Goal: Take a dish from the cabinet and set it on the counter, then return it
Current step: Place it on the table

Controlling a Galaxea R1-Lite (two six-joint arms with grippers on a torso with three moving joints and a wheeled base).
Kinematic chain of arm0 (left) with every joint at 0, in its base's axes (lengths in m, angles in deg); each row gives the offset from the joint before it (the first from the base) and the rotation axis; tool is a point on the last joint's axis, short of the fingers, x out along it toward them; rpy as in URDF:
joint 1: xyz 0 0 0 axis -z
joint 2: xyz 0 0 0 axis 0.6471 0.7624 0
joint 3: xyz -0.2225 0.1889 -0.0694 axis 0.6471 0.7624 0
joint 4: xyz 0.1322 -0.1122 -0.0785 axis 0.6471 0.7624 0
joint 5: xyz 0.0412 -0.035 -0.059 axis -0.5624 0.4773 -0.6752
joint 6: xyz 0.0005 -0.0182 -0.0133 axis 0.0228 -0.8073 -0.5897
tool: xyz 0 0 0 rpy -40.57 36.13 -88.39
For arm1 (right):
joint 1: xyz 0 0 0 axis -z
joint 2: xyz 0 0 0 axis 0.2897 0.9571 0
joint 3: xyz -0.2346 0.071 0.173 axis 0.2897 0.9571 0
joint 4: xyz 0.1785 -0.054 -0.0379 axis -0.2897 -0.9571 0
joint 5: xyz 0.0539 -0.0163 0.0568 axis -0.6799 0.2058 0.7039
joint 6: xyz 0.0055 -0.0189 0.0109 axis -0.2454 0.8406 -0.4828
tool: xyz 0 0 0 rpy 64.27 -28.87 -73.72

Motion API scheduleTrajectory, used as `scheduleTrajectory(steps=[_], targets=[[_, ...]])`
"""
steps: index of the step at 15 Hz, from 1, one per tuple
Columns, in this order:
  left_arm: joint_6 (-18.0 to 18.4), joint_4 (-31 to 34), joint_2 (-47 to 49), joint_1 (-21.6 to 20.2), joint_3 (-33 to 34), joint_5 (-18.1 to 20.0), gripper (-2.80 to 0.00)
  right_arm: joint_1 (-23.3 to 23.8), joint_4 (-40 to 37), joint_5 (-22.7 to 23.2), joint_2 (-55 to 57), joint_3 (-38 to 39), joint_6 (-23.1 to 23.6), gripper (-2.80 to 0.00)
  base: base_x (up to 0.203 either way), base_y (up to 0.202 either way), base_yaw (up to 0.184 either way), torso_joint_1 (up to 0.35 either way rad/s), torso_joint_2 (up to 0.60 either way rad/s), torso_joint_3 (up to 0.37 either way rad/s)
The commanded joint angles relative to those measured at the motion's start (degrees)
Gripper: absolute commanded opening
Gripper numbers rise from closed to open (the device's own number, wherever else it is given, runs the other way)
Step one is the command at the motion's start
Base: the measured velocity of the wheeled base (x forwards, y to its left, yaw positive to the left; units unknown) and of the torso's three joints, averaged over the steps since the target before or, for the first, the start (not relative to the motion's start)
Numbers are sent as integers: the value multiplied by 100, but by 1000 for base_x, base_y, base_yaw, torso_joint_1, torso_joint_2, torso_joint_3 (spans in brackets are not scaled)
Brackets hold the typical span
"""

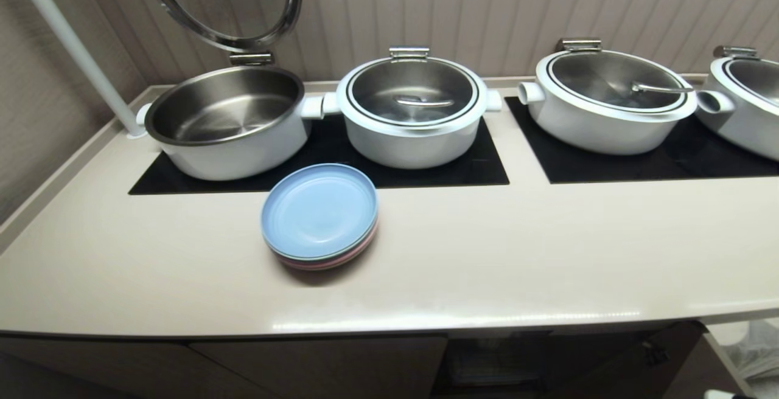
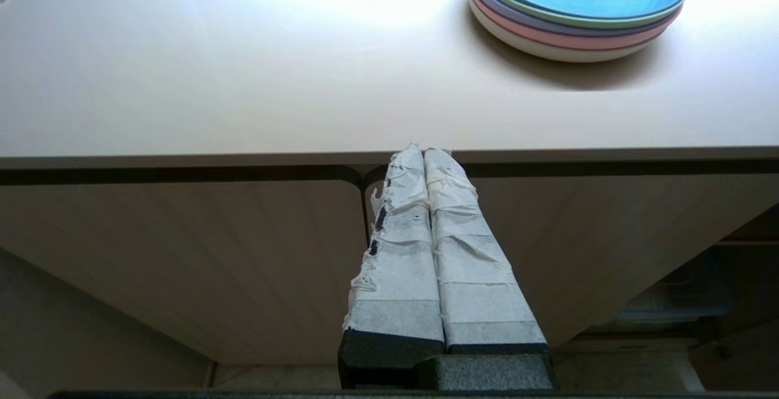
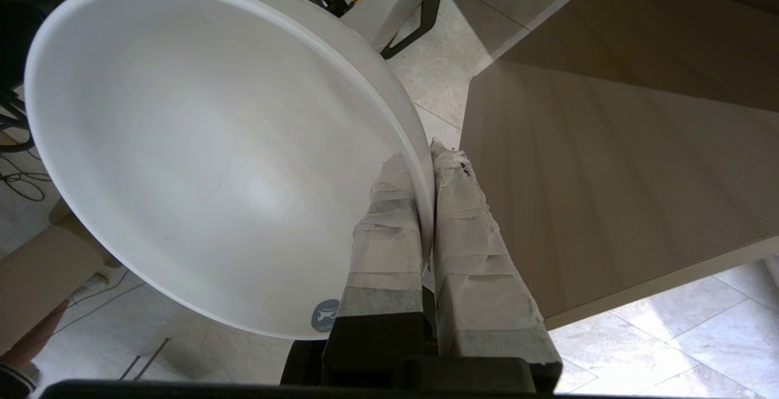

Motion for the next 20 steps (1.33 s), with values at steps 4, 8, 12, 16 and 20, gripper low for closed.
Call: scheduleTrajectory(steps=[4,8,12,16,20], targets=[[-3,1,0,4,1,-6,-280,-25,-29,3,-17,1,10,-280,0,0,0,95,-177,-87],[-3,1,0,1,1,-6,-280,-44,-31,3,-17,-5,1,-280,0,0,0,81,-151,-83],[-3,-8,0,4,1,3,-280,-44,-8,3,-28,-17,-6,-280,0,0,0,9,-20,-5],[-3,1,0,-5,1,3,-280,-44,26,3,-35,-24,-8,-280,0,0,0,0,0,0],[-3,1,0,4,1,-1,-280,-35,27,12,-17,-107,-60,-280,0,0,0,0,0,0]])
